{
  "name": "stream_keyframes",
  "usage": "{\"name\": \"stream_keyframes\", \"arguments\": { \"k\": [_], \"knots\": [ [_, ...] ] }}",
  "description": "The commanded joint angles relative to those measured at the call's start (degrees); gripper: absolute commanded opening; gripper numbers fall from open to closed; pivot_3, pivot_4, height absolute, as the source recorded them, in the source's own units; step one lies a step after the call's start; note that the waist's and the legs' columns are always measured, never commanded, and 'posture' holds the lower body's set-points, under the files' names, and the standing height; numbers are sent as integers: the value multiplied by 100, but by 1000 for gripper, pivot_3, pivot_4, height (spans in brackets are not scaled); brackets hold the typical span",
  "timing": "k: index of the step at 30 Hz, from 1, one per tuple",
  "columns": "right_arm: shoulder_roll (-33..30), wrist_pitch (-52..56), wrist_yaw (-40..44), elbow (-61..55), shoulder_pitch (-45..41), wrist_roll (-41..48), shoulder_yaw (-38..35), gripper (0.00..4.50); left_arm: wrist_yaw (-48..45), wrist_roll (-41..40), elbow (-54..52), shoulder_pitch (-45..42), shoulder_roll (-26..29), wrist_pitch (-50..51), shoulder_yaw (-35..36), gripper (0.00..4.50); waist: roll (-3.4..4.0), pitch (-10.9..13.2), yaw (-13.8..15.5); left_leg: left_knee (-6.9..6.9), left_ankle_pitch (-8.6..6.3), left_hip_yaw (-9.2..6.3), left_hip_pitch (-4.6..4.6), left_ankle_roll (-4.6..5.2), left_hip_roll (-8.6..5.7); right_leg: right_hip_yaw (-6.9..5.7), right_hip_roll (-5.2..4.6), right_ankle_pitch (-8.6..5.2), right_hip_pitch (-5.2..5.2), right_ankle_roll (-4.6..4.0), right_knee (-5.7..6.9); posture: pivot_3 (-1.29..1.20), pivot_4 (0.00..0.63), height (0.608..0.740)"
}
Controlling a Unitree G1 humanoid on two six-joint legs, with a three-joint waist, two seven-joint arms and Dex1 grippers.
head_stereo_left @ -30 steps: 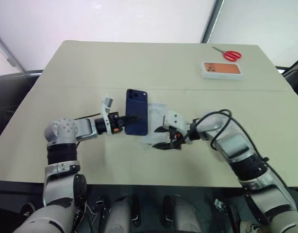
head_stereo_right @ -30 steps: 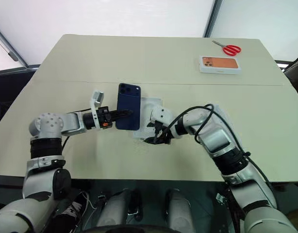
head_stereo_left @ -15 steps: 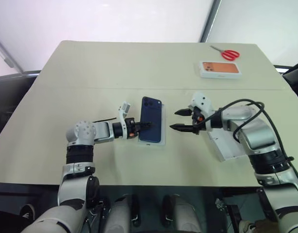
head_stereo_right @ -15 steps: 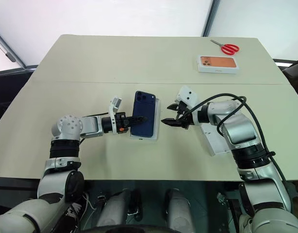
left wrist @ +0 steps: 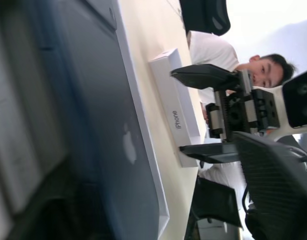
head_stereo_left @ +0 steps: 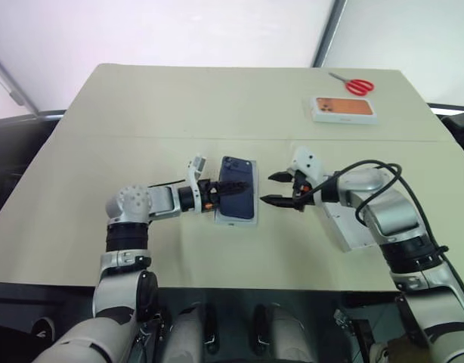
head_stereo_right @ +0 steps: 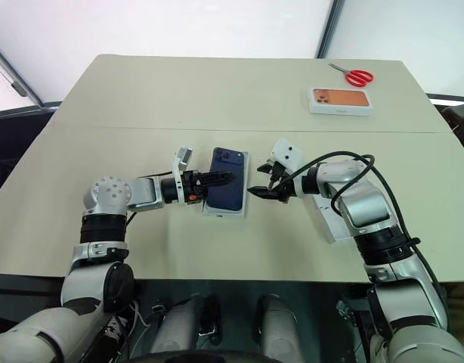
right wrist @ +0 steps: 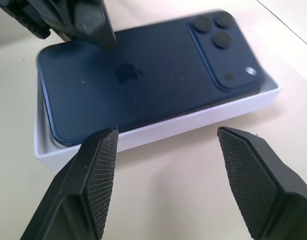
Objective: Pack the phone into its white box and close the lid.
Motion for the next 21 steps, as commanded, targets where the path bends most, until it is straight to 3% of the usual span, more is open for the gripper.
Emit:
{"name": "stream_keyframes", "arguments": {
  "k": [1, 14, 21],
  "knots": [
    [29, -137, -25, -18, -153, -18, -33, 3321, -69, 63, -96, 26, 281, 35, -82, 4200, 0, 0, -10, 0, 0, 0, 0, 0, 1, 0, 2, 0, -1, 0, 0, 0, 150, 738],
    [216, -392, -68, 238, -272, -163, 76, 3321, -91, -187, -824, 34, 644, 304, -40, 4200, 0, 0, 11, -1, 1, 0, -1, -1, 2, 0, 2, 1, -2, -2, 1, 0, 150, 738],
    [267, -436, -83, 293, -330, -191, 100, 3321, 16, -55, -723, 48, 709, 244, -21, 4200, 0, 0, 7, -1, 1, 0, -3, -2, 2, 0, 4, 1, -2, -2, 1, 0, 150, 738]
  ]
}}
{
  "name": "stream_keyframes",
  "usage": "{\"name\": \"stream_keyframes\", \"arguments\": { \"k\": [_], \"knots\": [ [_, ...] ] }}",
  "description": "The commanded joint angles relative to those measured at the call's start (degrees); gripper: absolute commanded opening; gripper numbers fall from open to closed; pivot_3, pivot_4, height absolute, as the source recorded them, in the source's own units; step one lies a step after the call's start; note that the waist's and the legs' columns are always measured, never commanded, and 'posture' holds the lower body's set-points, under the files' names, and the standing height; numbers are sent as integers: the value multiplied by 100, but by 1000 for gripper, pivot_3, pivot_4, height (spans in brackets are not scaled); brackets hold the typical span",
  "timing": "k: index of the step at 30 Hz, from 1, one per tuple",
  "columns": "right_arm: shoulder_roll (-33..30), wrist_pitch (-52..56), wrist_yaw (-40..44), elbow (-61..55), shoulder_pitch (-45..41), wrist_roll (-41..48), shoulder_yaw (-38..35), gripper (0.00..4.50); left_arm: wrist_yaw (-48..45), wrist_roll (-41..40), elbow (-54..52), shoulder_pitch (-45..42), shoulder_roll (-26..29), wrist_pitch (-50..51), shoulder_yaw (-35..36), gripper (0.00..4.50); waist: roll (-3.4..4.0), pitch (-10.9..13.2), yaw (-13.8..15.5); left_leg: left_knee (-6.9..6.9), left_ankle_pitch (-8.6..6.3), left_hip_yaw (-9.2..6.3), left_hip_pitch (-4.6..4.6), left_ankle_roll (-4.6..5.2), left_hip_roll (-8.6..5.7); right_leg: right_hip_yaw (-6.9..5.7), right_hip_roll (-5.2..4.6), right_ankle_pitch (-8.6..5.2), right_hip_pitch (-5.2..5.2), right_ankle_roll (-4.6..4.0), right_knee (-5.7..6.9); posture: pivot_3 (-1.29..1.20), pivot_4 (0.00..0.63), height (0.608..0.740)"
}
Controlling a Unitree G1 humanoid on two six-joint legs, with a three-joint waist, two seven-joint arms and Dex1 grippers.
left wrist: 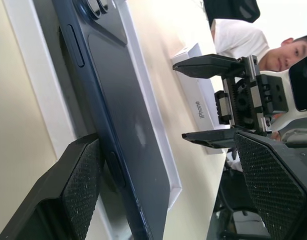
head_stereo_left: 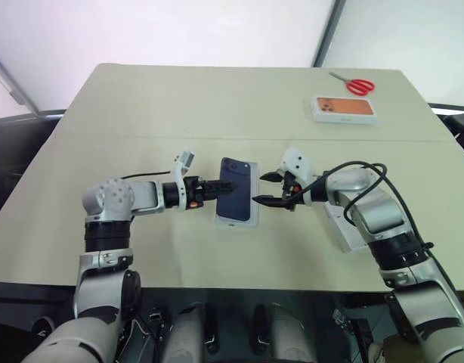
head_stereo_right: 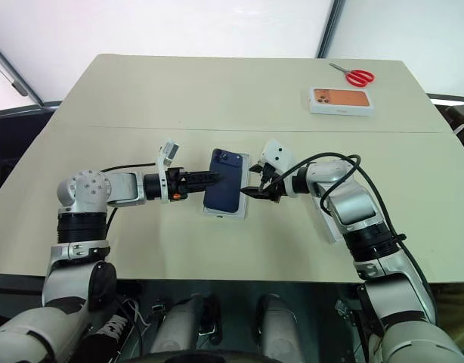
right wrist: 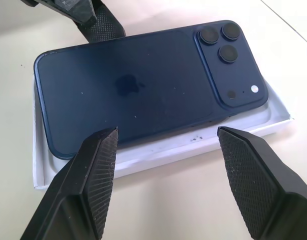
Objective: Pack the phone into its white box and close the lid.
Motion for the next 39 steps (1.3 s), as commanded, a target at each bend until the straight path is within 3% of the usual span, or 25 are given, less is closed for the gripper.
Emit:
{"name": "stream_keyframes", "arguments": {
  "k": [1, 10, 23, 28, 31, 36, 37, 38, 39],
  "knots": [
    [46, -127, -22, -27, -151, 11, -80, 3321, 32, 17, -43, -51, 18, -104, 61, 4200, 0, 0, 2, 0, 0, 0, 0, 0, 0, 0, 0, 0, 0, 0, 0, 0, 150, 738],
    [117, -84, -86, -65, -127, 11, -70, 3321, 48, 80, -93, -86, -49, -276, -48, 4200, 0, 0, 6, 0, 0, 0, 0, 0, -1, 0, 0, 0, 0, 0, 0, 0, 150, 738],
    [183, -168, -104, 66, -178, -31, -24, 3321, -43, -143, -708, -115, 374, 96, 41, 4200, 0, 0, 1, 0, 1, 0, 0, 0, -1, 0, 1, 0, 0, 0, 1, 0, 150, 738],
    [270, -175, -182, 253, -255, 2, -129, 3321, 132, 116, -607, -6, 525, -255, 144, 4200, 0, 0, -1, 0, 1, 0, 0, 0, 0, 0, 2, 0, 0, 0, 2, 0, 150, 738],
    [209, -267, -313, 347, -266, -49, -223, 2419, 335, 310, -212, -32, 609, -546, 367, 3323, 0, 0, -2, 0, 1, 1, 0, 0, -1, 0, 2, 0, 0, 0, 2, 0, 150, 738],
    [93, -401, -376, 395, -200, -127, -237, 12, 345, 472, -110, 33, 718, -804, 276, 857, 0, 0, 2, 0, 1, 2, -1, 0, -2, -1, 3, 0, -1, 0, 2, 0, 150, 738],
    [85, -421, -366, 395, -188, -138, -228, 0, 339, 503, -127, 57, 721, -833, 221, 297, 0, 0, 3, 0, 1, 2, -1, 0, -2, -1, 3, 0, -1, 0, 2, 0, 150, 738],
    [69, -488, -394, 415, -161, -220, -176, 0, 309, 526, -177, 112, 679, -846, 102, 21, 0, 0, 3, 0, 1, 2, -1, 0, -2, -1, 3, 0, -1, 0, 2, 0, 150, 738],
    [59, -533, -406, 445, -134, -283, -126, 0, 297, 586, -239, 165, 619, -898, -61, 21, 0, 0, 4, 0, 1, 2, -1, 0, -2, -1, 3, 0, -1, 0, 2, 0, 150, 738]
  ]
}}
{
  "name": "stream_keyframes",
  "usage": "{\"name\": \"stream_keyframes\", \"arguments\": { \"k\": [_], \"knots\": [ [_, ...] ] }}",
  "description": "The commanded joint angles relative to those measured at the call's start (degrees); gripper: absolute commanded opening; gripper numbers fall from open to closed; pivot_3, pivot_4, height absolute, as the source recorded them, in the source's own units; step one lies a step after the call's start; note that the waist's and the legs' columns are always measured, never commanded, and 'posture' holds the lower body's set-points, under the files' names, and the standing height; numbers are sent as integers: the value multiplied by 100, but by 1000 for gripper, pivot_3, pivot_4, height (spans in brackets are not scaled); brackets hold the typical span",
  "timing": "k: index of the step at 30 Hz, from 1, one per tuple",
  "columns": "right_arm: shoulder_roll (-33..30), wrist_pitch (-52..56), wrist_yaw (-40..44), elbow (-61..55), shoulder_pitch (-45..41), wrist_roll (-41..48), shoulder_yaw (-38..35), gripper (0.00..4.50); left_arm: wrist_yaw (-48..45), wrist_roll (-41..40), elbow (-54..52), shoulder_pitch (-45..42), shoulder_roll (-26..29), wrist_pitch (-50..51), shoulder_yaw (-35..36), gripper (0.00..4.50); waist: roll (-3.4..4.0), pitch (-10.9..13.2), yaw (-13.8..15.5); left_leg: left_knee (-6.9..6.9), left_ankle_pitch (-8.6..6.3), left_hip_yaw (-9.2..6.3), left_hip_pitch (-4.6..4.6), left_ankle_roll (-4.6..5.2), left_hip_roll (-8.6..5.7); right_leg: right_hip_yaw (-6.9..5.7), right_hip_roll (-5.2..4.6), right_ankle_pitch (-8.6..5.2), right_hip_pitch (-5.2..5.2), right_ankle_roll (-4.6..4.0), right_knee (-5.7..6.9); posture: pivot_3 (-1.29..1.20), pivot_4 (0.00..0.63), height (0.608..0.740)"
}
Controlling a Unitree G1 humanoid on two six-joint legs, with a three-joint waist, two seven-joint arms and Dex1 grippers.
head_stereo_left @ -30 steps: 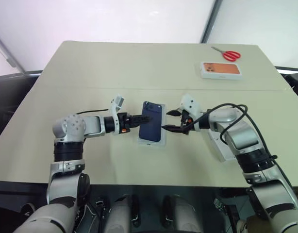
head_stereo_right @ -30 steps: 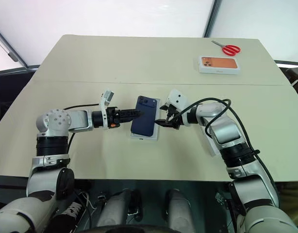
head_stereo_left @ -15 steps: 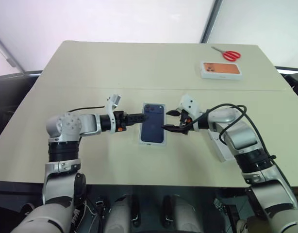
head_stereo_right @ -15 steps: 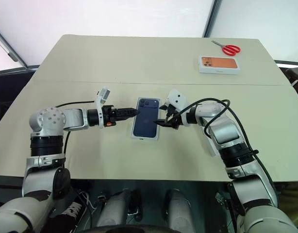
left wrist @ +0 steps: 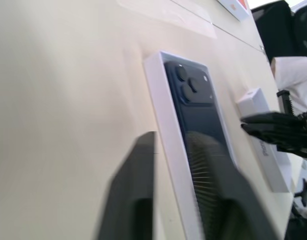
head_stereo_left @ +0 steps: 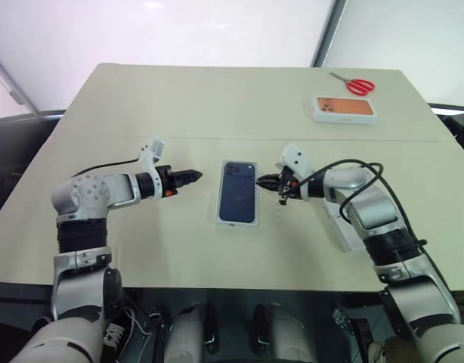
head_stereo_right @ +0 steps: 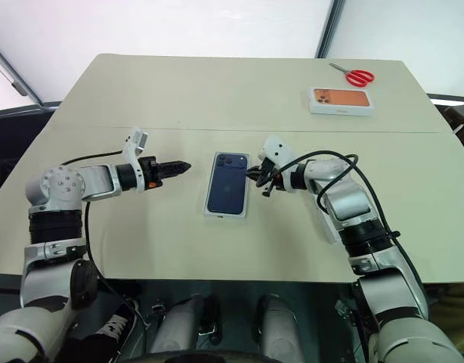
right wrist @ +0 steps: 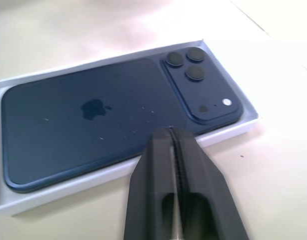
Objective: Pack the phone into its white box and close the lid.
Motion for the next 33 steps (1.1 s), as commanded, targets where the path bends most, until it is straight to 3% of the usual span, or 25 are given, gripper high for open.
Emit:
{"name": "stream_keyframes", "arguments": {
  "k": [1, 8, 14, 33],
  "knots": [
    [-111, -243, -45, 16, 23, -212, 6, 0, -64, 146, -236, 112, -151, -185, -429, 21, 0, 0, 5, 0, 0, 1, 0, 0, 0, 0, 0, 0, 0, 0, 0, 0, 150, 738],
    [-162, -801, -247, 453, 73, -874, 342, 0, -382, 339, -166, 110, -465, -318, -1191, 21, 0, 0, -10, 0, 1, 3, 0, 0, -2, 0, 1, 0, -1, 0, 2, 0, 150, 738],
    [-65, -683, -153, 338, 138, -770, 225, 0, -597, 594, 280, -114, -674, -640, -1506, 21, 0, 0, 20, 2, 2, 3, 0, 0, -3, -1, 2, 0, 0, 0, 3, 0, 150, 738],
    [-1081, -909, -106, 347, 745, -960, -282, 0, -1327, 1635, 2142, -1269, -1934, -1991, -2170, 21, 0, 0, 147, 10, 3, -2, 0, 3, -10, -11, -5, 0, 9, 1, -1, 0, 150, 738]
  ]
}}
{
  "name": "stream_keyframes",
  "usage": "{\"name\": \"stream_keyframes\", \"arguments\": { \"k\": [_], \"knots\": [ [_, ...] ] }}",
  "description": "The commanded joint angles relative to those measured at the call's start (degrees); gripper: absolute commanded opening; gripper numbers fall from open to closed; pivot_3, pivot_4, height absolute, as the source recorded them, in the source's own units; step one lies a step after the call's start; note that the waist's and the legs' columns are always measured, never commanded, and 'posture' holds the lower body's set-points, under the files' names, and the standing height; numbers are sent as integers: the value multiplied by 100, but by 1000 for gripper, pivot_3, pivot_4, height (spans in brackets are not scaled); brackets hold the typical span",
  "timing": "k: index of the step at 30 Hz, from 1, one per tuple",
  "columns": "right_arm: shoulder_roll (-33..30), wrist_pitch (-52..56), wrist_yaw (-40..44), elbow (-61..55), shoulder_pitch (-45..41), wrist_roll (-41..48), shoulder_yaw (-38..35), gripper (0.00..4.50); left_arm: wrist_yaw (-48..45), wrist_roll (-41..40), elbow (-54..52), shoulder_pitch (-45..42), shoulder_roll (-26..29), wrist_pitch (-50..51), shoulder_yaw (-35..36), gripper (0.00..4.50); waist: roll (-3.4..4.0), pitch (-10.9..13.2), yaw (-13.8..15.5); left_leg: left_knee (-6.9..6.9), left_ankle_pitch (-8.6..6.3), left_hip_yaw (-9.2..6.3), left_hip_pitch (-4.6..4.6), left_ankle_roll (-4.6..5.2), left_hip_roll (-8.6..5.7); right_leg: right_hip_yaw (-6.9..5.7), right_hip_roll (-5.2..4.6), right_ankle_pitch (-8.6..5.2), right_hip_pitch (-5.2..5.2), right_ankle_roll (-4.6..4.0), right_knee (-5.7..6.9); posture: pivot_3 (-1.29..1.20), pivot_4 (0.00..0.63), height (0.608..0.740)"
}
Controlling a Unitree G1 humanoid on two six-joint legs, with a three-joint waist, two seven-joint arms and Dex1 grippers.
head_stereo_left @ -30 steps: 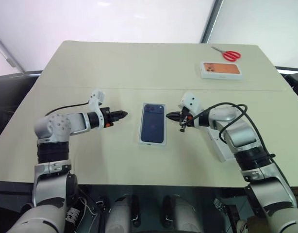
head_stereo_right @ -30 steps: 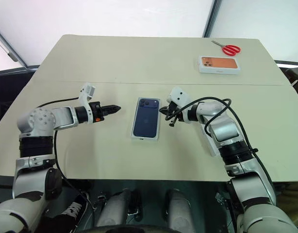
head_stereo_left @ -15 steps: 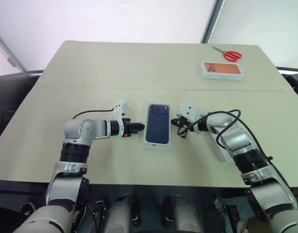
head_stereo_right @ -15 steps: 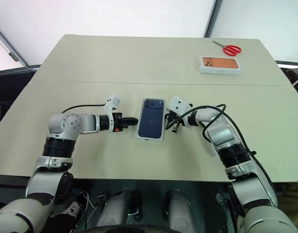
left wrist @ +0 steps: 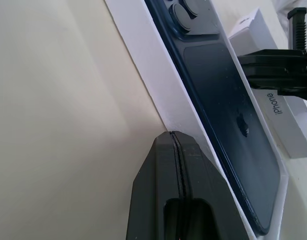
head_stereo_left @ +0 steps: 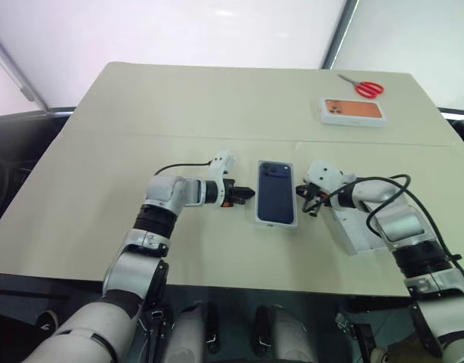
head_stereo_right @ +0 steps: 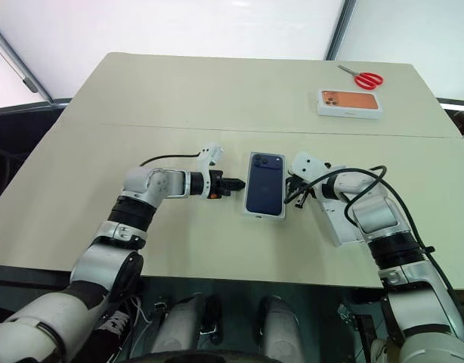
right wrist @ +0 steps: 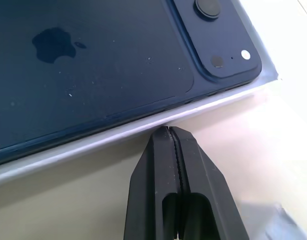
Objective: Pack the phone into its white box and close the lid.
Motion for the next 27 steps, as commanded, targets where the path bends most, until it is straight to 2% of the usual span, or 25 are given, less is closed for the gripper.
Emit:
{"name": "stream_keyframes", "arguments": {
  "k": [1, 11, 18, 27],
  "knots": [
    [-78, -35, 13, -39, 35, 6, -126, 0, -247, 103, 121, -248, -203, -245, -156, 21, 0, 0, -5, 0, 0, 0, 0, 0, 0, 0, 0, 0, 0, 0, 0, 0, 150, 738],
    [-107, -80, -14, -17, 17, -104, -103, 0, -446, 374, 118, -249, -66, -408, -157, 21, 0, 0, -15, 1, 0, -1, 0, 1, 3, 0, 1, 0, 0, 0, 0, 0, 150, 738],
    [-169, -307, -135, 528, -189, -295, -110, 0, -463, 482, 177, -201, 66, -555, -81, 21, 0, 0, -30, 1, 0, -1, 0, 1, 4, 0, 3, 0, 0, 0, 0, 0, 150, 738],
    [-408, -711, -118, 1024, -389, -474, -141, 0, -586, 439, -708, 264, 540, -768, 3, 21, 0, 0, -37, 2, 1, -1, 1, 1, 5, 0, 3, 0, -1, 0, 2, 0, 150, 738]
  ]
}}
